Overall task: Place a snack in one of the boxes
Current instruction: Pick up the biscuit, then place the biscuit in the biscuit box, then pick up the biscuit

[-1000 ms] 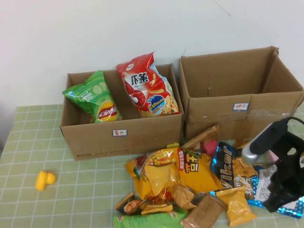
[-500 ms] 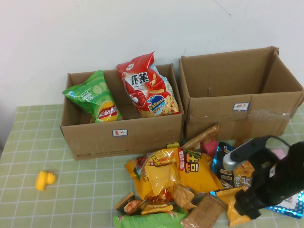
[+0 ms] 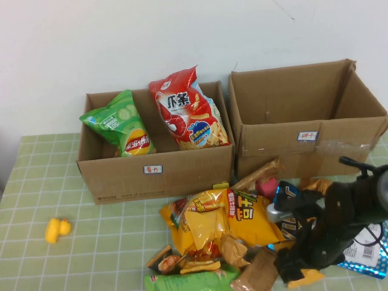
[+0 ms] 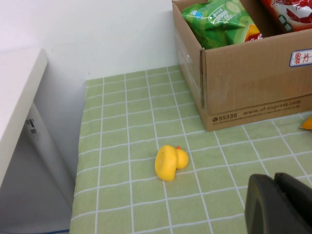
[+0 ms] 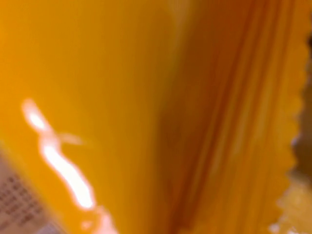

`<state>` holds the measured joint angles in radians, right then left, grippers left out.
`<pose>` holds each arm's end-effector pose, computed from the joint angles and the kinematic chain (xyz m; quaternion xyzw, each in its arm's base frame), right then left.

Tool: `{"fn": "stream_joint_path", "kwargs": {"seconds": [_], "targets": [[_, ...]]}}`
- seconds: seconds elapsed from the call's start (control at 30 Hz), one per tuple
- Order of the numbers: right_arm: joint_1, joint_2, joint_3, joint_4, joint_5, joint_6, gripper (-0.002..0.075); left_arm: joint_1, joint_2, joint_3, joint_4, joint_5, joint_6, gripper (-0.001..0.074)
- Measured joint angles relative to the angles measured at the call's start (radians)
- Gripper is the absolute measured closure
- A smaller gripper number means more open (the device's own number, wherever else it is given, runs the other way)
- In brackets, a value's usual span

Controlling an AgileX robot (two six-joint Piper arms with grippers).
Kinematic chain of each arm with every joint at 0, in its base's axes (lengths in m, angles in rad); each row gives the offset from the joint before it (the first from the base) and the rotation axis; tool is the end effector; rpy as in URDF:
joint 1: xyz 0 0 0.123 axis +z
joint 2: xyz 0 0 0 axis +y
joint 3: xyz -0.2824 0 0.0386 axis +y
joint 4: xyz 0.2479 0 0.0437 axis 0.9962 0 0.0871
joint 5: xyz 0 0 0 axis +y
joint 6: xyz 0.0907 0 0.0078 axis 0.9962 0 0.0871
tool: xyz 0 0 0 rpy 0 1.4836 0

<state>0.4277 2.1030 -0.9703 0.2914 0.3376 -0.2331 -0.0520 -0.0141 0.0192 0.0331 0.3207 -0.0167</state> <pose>0.3051 0.1486 0.0520 -0.1948 0.9746 0.0694 0.0864 0.0536 -0.0018 0.1784 0.0230 0.7858 -0.0074 0.6179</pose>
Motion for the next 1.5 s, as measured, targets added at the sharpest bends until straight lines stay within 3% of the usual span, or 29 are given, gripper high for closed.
{"fn": "stream_joint_path", "kwargs": {"seconds": [0.07,0.2,0.3,0.5,0.73,0.97,1.17,1.23,1.43,1.5], "targets": [[0.0,-0.004,-0.017,0.0,0.035,0.0,0.0248,0.0,0.0,0.0,0.0,0.0,0.0,0.0737],[0.0,-0.062,-0.027,-0.021,0.077,0.0,0.0596,0.0,0.0,0.0,0.0,0.0,0.0,0.0737],[0.0,-0.159,-0.027,-0.056,0.114,0.0,0.0661,0.0,0.0,0.0,0.0,0.0,0.0,0.0737],[0.0,-0.422,-0.027,-0.157,0.165,0.0,0.0662,0.0,0.0,0.0,0.0,0.0,0.0,0.0737],[-0.056,-0.635,-0.076,-0.263,0.007,0.002,0.0664,0.0,0.0,0.0,0.0,0.0,0.0,0.0737],[-0.18,-0.442,-0.359,-0.267,0.02,0.003,0.0666,0.0,0.0,0.0,0.0,0.0,0.0,0.0737],[-0.215,-0.185,-0.601,-0.269,0.098,0.003,0.0664,0.0,0.0,0.0,0.0,0.0,0.0,0.0737],[-0.22,-0.116,-0.672,-0.269,0.124,0.003,0.0626,0.0,0.0,0.0,0.0,0.0,0.0,0.0737],[-0.233,-0.023,-0.801,-0.257,0.229,0.021,0.0312,0.0,0.0,0.0,0.0,0.0,0.0,0.0737],[-0.24,-0.025,-0.838,-0.257,0.289,0.025,0.0272,0.0,0.0,0.0,0.0,0.0,0.0,0.0737]]}}
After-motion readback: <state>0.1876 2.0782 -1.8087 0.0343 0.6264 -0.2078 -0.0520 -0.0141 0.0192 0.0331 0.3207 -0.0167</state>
